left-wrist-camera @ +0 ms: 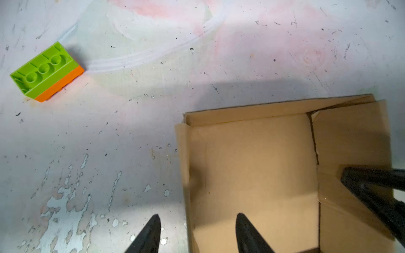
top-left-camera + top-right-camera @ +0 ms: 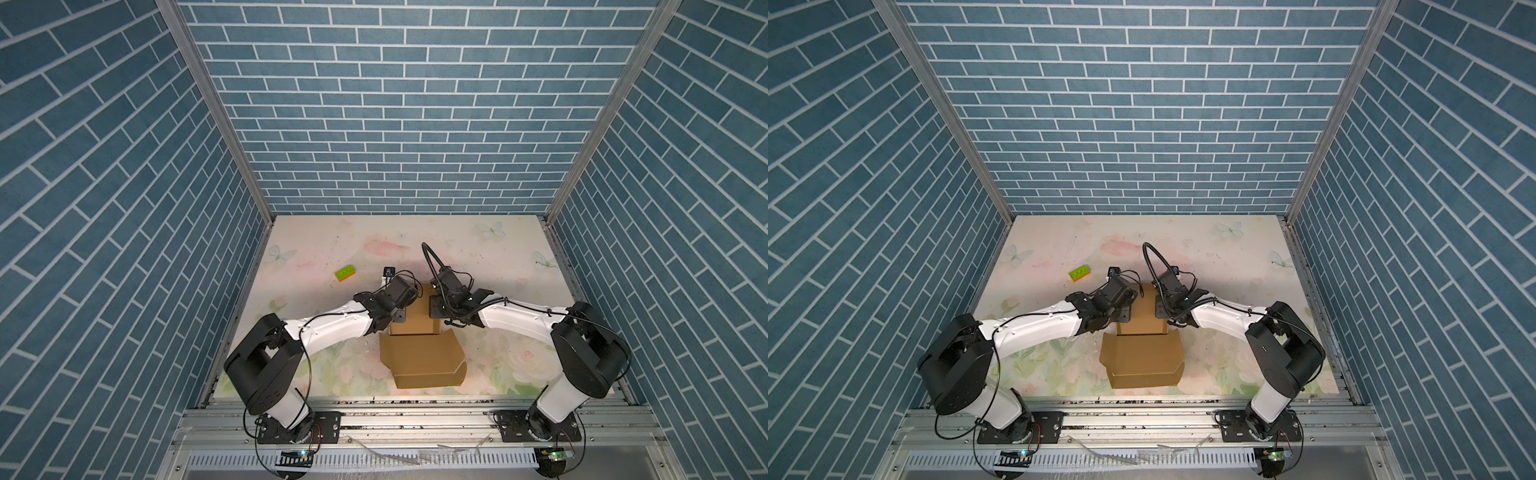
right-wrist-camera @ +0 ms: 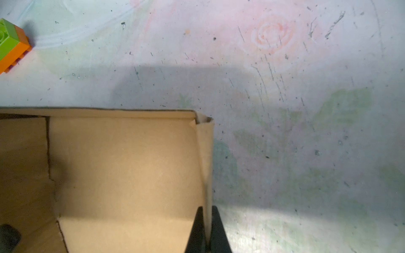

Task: Fold the paper box

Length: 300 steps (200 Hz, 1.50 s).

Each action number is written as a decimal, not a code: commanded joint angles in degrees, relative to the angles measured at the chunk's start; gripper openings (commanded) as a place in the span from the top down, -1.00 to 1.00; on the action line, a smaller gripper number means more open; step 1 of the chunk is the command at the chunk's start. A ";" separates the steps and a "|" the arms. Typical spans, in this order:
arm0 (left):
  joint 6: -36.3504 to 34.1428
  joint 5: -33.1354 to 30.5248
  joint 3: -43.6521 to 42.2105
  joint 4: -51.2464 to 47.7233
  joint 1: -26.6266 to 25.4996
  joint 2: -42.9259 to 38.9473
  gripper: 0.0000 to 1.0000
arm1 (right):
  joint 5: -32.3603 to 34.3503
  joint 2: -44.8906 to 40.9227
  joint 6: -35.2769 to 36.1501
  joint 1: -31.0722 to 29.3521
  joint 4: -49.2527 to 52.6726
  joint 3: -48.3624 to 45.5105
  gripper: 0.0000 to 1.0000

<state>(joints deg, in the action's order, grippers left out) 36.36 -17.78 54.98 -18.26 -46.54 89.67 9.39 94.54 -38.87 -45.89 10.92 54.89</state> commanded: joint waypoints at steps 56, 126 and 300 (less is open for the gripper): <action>0.51 5.11 -4.63 3.26 3.70 -7.20 -0.27 | 2.31 -2.96 2.83 -1.20 -0.27 -2.17 1.00; 0.24 12.35 -1.94 0.32 11.98 -11.52 -0.53 | -4.70 2.27 8.82 0.12 11.47 7.59 1.00; -14.54 19.36 4.80 0.00 15.51 1.65 -0.50 | -13.85 13.90 28.90 6.77 17.62 20.40 1.00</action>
<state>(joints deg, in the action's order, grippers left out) 24.08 2.68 57.54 -16.19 -31.35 90.80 -3.42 106.96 -13.43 -39.55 28.73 72.86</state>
